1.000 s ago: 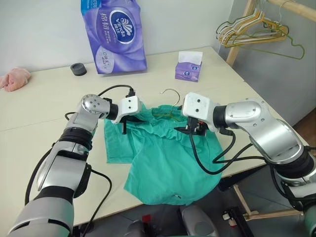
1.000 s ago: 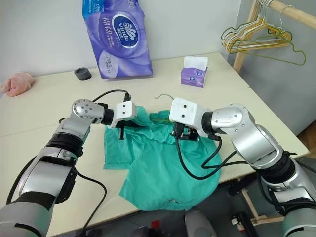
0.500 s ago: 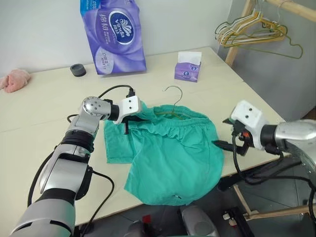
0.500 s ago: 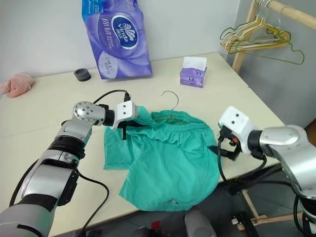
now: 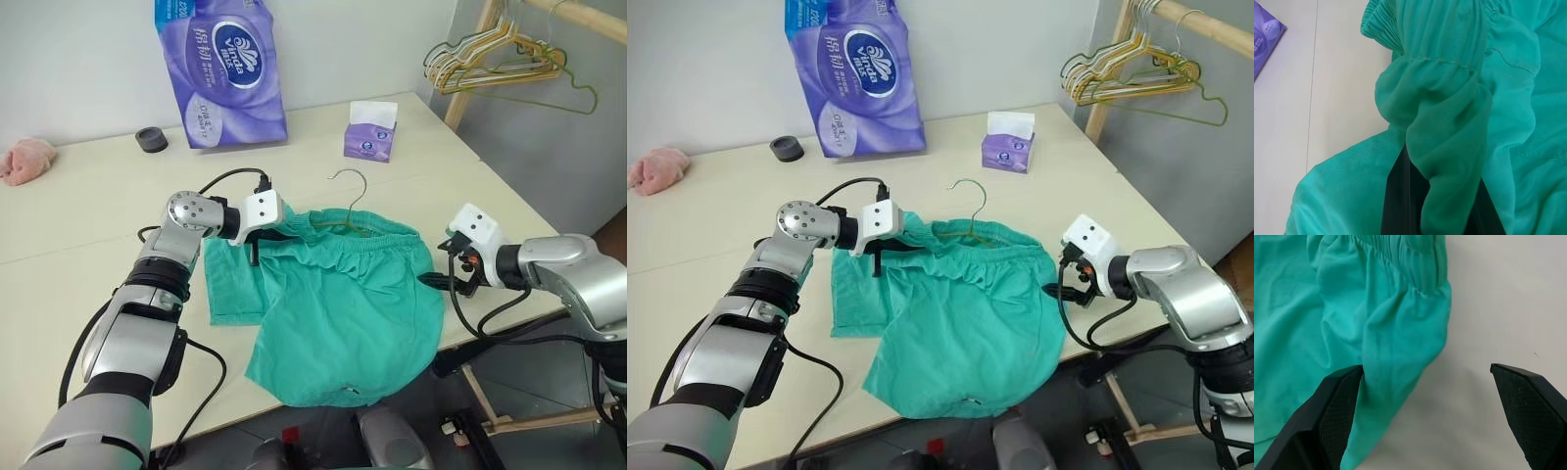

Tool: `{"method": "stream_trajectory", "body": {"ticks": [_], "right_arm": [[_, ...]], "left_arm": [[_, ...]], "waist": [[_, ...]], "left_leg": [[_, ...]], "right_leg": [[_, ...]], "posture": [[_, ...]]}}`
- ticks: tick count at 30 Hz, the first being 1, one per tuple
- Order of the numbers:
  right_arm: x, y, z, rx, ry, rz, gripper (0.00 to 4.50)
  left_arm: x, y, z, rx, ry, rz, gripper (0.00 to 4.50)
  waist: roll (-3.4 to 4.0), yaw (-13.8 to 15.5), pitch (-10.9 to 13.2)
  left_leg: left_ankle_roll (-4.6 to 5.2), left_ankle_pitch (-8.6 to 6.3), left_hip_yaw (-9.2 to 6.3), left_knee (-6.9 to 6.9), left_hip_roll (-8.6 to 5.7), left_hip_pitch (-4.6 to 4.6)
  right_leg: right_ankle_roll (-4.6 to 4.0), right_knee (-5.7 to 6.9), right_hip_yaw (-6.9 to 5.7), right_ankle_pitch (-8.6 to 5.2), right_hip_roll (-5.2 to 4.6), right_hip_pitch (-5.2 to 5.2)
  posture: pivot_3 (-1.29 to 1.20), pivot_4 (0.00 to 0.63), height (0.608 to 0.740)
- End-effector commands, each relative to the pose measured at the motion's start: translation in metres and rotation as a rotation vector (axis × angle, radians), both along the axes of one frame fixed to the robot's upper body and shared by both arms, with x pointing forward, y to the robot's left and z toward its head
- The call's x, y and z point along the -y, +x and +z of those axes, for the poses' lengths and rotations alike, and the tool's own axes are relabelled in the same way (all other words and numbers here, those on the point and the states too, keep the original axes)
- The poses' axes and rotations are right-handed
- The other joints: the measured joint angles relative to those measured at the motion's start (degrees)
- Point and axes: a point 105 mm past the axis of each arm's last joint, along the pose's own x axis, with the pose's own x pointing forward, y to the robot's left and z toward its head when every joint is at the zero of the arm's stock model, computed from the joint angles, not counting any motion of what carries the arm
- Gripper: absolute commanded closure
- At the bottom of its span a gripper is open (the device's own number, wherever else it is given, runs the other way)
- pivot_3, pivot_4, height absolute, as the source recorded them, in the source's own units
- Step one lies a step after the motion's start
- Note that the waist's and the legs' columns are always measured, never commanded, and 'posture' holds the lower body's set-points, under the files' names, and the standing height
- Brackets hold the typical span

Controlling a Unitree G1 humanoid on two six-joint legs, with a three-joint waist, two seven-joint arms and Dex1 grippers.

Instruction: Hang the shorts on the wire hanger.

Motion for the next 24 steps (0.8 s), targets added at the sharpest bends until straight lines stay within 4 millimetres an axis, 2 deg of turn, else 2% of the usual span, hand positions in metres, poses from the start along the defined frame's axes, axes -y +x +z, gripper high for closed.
{"method": "stream_trajectory", "body": {"ticks": [1,5,9,16,20,24], "right_arm": [[-0.014,0.009,0.009,0.024,0.019,0.066,0.05],[-0.032,0.022,0.005,0.009,0.046,0.105,0.05],[-0.053,0.023,-0.003,-0.047,0.075,0.166,0.05],[-0.065,0.03,-0.005,-0.049,0.1,0.175,0.05],[-0.071,0.029,-0.004,-0.048,0.106,0.193,0.89],[-0.073,0.026,-0.005,-0.052,0.099,0.21,2.34]], "left_arm": [[0.0,0.003,0.023,0.079,-0.045,-0.003,4.5],[0.001,0.002,0.026,0.082,-0.074,-0.005,4.5],[0.0,-0.002,0.031,0.068,-0.124,-0.022,4.5],[-0.007,-0.011,0.034,0.029,-0.148,-0.039,4.5],[-0.011,-0.011,0.033,0.031,-0.127,-0.035,4.5],[-0.01,-0.011,0.032,0.034,-0.123,-0.035,4.5]], "waist": [[0.0,-0.2,0.0],[0.01,-0.6,0.0],[0.01,-1.1,0.0],[0.04,-1.1,-0.1],[0.06,-1.1,-0.2],[0.05,-1.1,-0.2]], "left_leg": [[0.0,0.0,0.0,0.0,0.0,0.0],[0.0,0.0,-0.05,-0.01,0.01,0.0],[0.0,0.0,-0.04,-0.01,-0.01,-0.01],[-0.01,0.0,-0.04,-0.01,-0.03,-0.02],[-0.01,0.0,-0.04,-0.01,-0.03,-0.02],[-0.01,0.0,-0.04,-0.01,-0.04,-0.02]], "right_leg": [[0.0,0.01,0.0,0.0,0.0,0.0],[0.0,0.0,-0.05,0.0,0.0,0.0],[0.0,0.01,-0.04,0.0,-0.05,-0.03],[0.0,0.04,-0.04,0.0,-0.09,-0.07],[0.0,0.03,-0.04,0.0,-0.1,-0.08],[0.0,0.03,-0.05,0.0,-0.11,-0.08]], "posture": [[-0.32,0.09,0.74],[-0.32,0.088,0.74],[-0.31,0.087,0.74],[-0.3,0.085,0.74],[-0.3,0.083,0.74],[-0.3,0.08,0.74]]}}
